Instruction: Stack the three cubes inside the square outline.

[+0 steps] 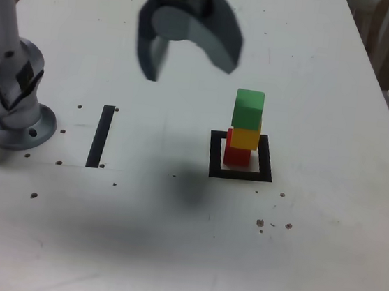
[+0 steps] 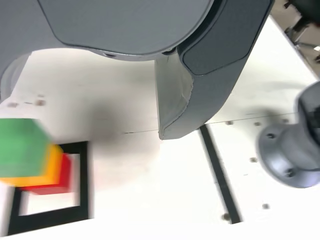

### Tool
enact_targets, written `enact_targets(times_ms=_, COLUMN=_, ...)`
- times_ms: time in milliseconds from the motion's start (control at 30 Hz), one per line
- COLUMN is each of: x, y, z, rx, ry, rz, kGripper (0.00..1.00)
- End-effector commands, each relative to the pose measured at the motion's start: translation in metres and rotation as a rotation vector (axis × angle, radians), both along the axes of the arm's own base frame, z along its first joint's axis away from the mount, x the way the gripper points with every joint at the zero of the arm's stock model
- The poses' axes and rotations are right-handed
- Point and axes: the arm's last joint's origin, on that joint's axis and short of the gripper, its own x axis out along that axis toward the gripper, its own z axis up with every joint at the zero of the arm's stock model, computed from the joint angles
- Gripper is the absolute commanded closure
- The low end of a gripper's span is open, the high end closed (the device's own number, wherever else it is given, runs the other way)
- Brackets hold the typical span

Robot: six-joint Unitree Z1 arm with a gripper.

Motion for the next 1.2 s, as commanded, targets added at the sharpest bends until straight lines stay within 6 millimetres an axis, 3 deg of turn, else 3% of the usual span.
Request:
enact_targets(times_ms=0, x=-0.016, y=0.002, z=-0.003, rx=-0.002, ry=0.003, rz=0.001, kGripper=0.01)
enact_targets(times_ms=200, x=-0.045, y=0.007, z=-0.026, rx=0.008, ry=0.059, rz=-0.007, kGripper=0.01)
enact_targets(times_ms=600, x=-0.068, y=0.013, z=-0.097, rx=0.009, ry=0.097, rz=-0.022, kGripper=0.01)
enact_targets(times_ms=900, x=-0.076, y=0.014, z=-0.112, rx=0.003, ry=0.083, rz=0.008, kGripper=0.01)
enact_targets(times_ms=1167, x=-0.074, y=0.014, z=-0.11, rx=0.003, ry=0.049, rz=0.017, kGripper=0.01)
